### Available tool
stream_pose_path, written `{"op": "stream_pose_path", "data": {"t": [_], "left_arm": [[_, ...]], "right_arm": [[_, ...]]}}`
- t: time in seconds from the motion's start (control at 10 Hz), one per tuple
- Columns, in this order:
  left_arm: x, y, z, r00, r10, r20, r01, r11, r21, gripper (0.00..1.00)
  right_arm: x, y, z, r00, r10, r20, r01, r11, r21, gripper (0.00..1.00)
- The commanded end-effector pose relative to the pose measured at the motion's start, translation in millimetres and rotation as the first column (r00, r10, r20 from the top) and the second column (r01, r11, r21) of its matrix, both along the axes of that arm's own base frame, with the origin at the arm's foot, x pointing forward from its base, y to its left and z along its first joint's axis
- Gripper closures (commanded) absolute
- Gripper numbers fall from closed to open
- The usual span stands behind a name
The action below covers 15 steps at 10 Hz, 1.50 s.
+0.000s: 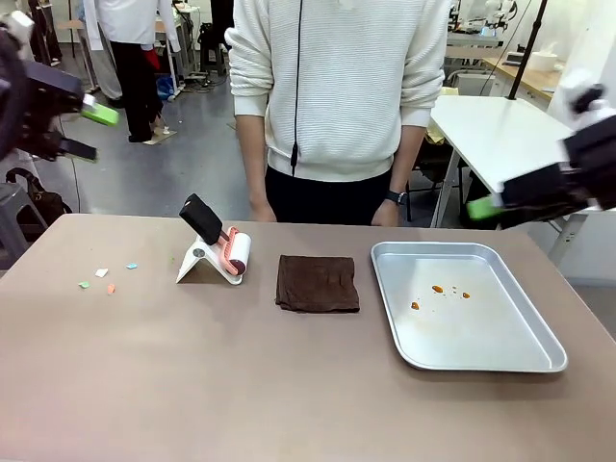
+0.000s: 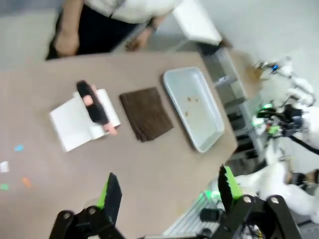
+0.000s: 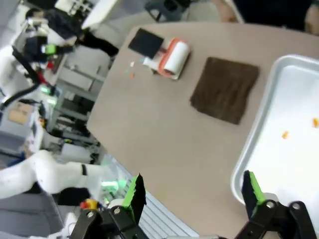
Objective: Clean the surface of the table.
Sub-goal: Hold the Lint Roller with your left hand and the towel with your right hand.
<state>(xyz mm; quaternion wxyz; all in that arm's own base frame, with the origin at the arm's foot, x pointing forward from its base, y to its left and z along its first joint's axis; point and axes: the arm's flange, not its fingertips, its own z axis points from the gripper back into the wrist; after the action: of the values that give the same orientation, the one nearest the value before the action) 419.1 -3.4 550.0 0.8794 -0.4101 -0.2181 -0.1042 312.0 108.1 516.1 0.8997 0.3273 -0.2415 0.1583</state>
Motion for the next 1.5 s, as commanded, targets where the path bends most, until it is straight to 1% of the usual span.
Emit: {"op": "stream_pose_path", "data": {"t": [0.0,0.1,0.2,0.4,0.5,0.6,0.7,0.8,0.9,1.0,1.1,1.2,1.4], "left_arm": [[26,-17,-5,0.996,-0.037,-0.086,0.048,0.991,0.128,0.00],[36,-23,-12,0.991,-0.053,-0.126,0.073,0.984,0.160,0.00],[45,-31,-19,0.986,-0.062,-0.155,0.090,0.979,0.183,0.00],[59,-48,-35,0.975,-0.079,-0.210,0.124,0.969,0.214,0.00],[64,-56,-45,0.967,-0.092,-0.239,0.147,0.963,0.224,0.00],[68,-59,-53,0.959,-0.108,-0.263,0.171,0.959,0.227,0.00],[72,-62,-57,0.955,-0.113,-0.276,0.179,0.957,0.227,0.00],[74,-63,-59,0.952,-0.107,-0.286,0.177,0.957,0.232,0.00],[73,-64,-59,0.952,-0.106,-0.288,0.177,0.956,0.235,0.00],[72,-65,-57,0.953,-0.086,-0.289,0.162,0.955,0.249,0.00],[64,-67,-53,0.953,-0.084,-0.291,0.174,0.938,0.299,0.00],[72,-65,-67,0.957,-0.110,-0.269,0.174,0.958,0.226,0.00],[72,-65,-67,0.957,-0.110,-0.269,0.174,0.958,0.226,0.00]], "right_arm": [[31,50,-24,0.981,-0.137,-0.134,0.146,0.988,0.059,0.00],[41,76,-37,0.957,-0.180,-0.225,0.197,0.979,0.053,0.00],[50,97,-50,0.935,-0.222,-0.277,0.238,0.971,0.024,0.00],[71,125,-77,0.895,-0.319,-0.313,0.318,0.946,-0.053,0.00],[84,134,-93,0.883,-0.327,-0.338,0.319,0.944,-0.080,0.00],[95,138,-107,0.866,-0.361,-0.345,0.343,0.932,-0.114,0.00],[104,139,-119,0.863,-0.384,-0.328,0.366,0.923,-0.118,0.00],[108,139,-128,0.862,-0.370,-0.345,0.350,0.929,-0.123,0.00],[107,137,-130,0.875,-0.330,-0.356,0.310,0.944,-0.113,0.00],[106,133,-128,0.884,-0.316,-0.345,0.295,0.949,-0.111,0.00],[106,132,-137,0.868,-0.352,-0.351,0.327,0.936,-0.129,0.00],[106,132,-137,0.868,-0.352,-0.351,0.327,0.936,-0.129,0.00],[106,132,-137,0.868,-0.352,-0.351,0.327,0.936,-0.129,0.00]]}}
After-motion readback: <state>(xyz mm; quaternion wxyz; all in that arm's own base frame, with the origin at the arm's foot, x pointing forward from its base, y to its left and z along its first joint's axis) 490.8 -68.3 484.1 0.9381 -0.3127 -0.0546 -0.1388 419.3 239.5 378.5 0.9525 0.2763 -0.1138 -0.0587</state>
